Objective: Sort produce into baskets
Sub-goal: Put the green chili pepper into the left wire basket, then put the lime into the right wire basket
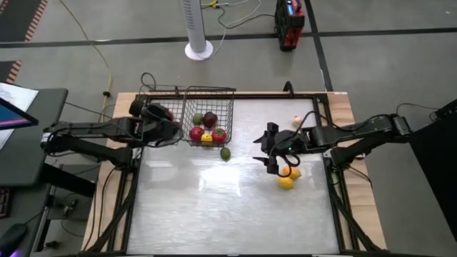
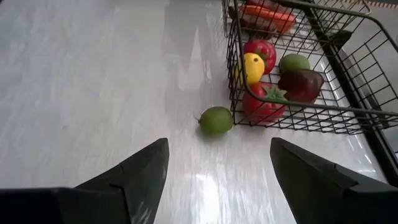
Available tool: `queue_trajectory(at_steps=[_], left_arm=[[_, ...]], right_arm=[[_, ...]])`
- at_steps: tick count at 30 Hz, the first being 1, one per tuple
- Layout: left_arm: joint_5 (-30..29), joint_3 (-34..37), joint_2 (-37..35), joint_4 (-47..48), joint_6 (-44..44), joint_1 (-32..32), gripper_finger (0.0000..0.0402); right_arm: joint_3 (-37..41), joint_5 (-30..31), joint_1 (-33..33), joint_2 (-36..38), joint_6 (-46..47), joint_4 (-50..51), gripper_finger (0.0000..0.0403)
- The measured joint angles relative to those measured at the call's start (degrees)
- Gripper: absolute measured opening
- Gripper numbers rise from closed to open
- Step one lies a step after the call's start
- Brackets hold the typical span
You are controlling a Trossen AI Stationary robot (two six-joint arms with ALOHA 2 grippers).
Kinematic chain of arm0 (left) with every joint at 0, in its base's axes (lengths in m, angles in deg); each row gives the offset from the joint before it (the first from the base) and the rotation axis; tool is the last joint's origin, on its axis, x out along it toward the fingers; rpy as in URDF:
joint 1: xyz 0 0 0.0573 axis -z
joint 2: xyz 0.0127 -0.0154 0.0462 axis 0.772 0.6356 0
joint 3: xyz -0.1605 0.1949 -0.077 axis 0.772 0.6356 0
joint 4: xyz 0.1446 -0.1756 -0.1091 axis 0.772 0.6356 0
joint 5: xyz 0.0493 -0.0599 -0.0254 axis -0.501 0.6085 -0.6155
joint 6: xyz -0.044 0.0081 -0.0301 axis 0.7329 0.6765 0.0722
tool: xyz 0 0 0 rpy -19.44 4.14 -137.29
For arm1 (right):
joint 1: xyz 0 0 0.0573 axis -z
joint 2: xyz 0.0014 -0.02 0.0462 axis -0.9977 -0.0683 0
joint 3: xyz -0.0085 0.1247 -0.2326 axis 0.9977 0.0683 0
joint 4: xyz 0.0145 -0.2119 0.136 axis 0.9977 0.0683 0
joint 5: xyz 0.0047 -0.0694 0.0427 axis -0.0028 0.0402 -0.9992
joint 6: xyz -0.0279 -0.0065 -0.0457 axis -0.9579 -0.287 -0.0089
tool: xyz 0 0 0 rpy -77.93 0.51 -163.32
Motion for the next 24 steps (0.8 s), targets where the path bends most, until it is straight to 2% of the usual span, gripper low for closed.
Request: queue_trajectory(at_steps=[5, 8, 12, 16, 19, 24], left_arm=[[2.0, 0.0, 0.0, -0.2, -0.5, -1.0, 0.0241], [7.9, 0.0, 0.6, -3.4, -3.0, -1.0, 0.0267], [16.4, 0.0, 3.0, -9.7, -6.8, 0.2, 0.0272], [19.1, 0.0, 7.0, -16.9, -11.1, 3.2, 0.027], [22.9, 0.0, 10.5, -23.0, -15.2, 5.4, 0.027], [30.4, 0.0, 17.5, -32.7, -21.8, 9.6, 0.027]], right_arm=[[0.0, 0.0, 0.0, 0.3, 0.2, 0.6, 0.0311], [0.0, 0.0, 0.0, 0.5, 0.2, 0.4, 0.0311], [4.0, 0.0, 0.8, 0.5, 1.0, -7.2, 0.0311], [10.9, 0.1, 0.7, -1.6, 2.7, -20.2, 0.0311], [13.6, 0.2, 0.1, -5.6, 3.7, -26.2, 0.0311], [13.3, 1.3, -1.0, -10.5, 3.9, -25.6, 0.0311]])
